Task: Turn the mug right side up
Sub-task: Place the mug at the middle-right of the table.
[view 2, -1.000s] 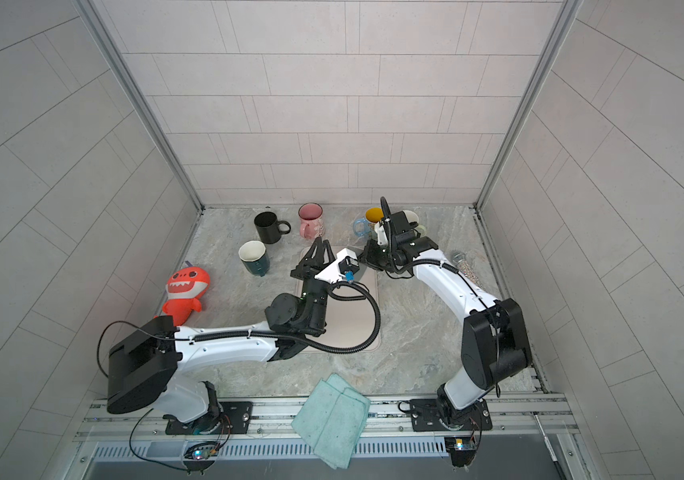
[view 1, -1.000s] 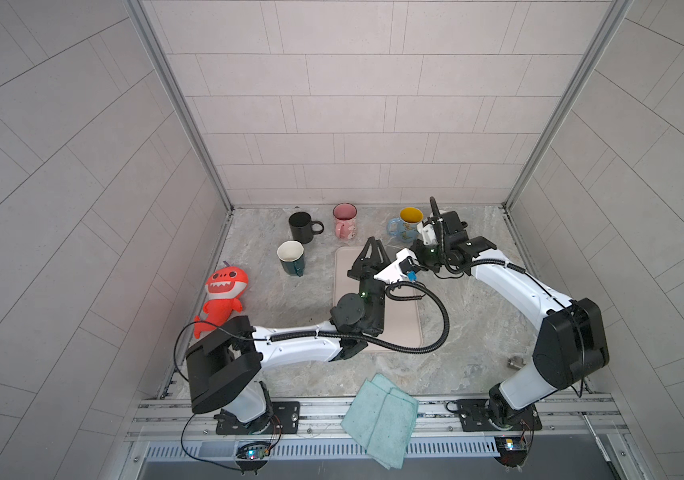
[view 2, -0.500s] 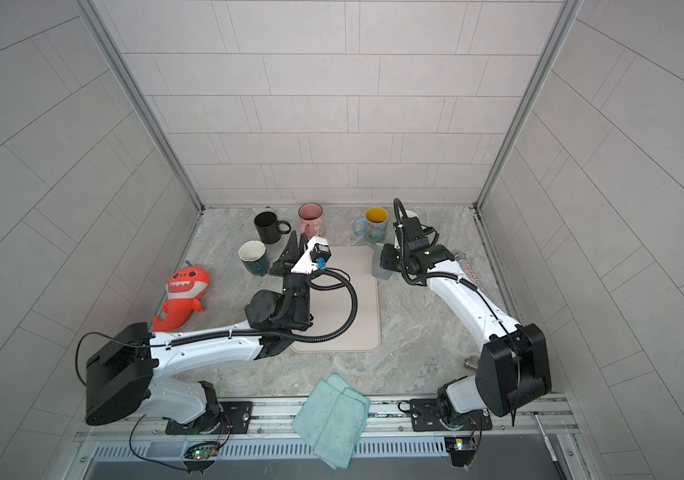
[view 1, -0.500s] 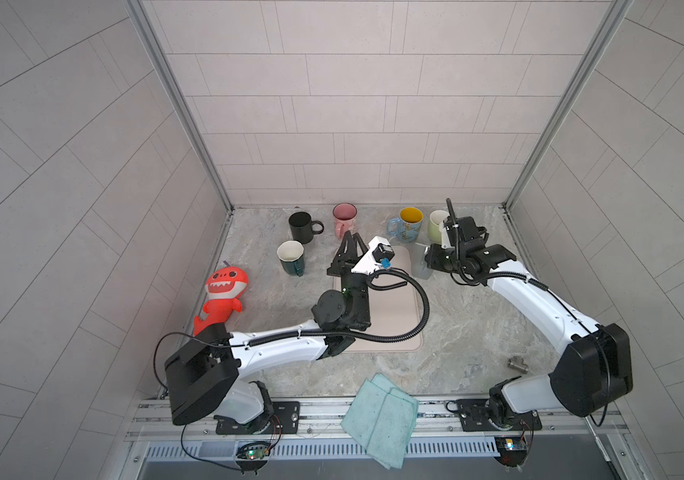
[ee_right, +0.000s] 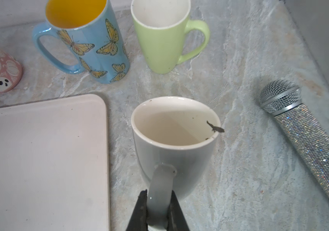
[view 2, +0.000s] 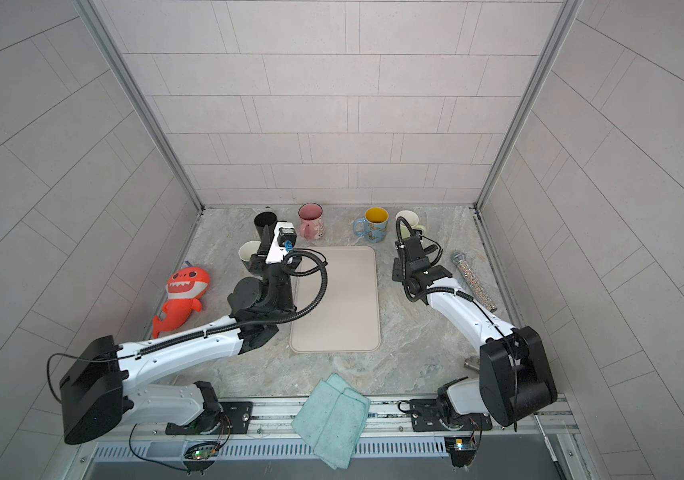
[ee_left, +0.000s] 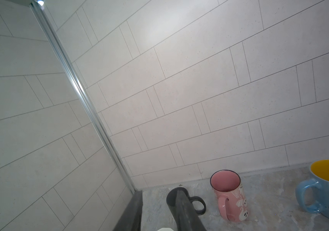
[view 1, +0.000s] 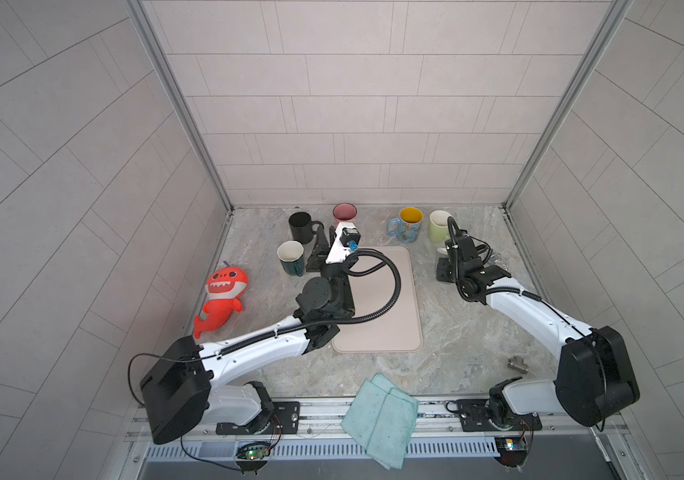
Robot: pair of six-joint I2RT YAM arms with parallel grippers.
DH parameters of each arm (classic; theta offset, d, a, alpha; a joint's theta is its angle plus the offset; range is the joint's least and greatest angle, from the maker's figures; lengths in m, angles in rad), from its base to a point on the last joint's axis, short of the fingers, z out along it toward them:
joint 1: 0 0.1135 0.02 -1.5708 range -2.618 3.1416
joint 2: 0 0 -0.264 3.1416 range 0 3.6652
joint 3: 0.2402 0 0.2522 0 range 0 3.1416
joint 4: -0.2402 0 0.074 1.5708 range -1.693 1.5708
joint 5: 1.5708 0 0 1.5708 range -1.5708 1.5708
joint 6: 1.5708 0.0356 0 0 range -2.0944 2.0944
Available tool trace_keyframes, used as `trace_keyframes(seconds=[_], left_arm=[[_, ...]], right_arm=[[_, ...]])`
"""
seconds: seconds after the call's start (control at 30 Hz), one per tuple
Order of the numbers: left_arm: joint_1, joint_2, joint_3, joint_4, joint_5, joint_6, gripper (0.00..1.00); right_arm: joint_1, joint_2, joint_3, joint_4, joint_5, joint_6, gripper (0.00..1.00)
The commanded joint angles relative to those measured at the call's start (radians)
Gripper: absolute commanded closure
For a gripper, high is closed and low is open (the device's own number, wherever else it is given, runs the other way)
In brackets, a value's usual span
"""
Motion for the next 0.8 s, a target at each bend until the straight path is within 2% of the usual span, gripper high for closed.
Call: trace_keyframes(seconds=[0.0,0.07,0.17,0.43,0.77], left_arm=[[0.056,-0.093,0.039,-0.323,0.028,-0.308,0.68],[0.099,-0.131,0.058,-0.470,0.065,-0.418,0.68],[0.136,-0.146,0.076,-0.566,0.093,-0.481,0.68],[0.169,-0.133,0.107,-0.698,0.128,-0.591,0.68],[0.207,-0.130,0.118,-0.770,0.183,-0.678,0.68]], right_arm=[[0.006,-0.060,-0.034,0.205,0.120,-0.074,1.00],[0.016,-0.066,-0.080,0.285,0.137,-0.111,1.00],[0.031,-0.072,-0.144,0.399,0.164,-0.150,1.00],[0.046,-0.037,-0.240,0.554,0.148,-0.139,1.00],[0.054,-0.009,-0.378,0.770,0.113,-0.151,1.00]])
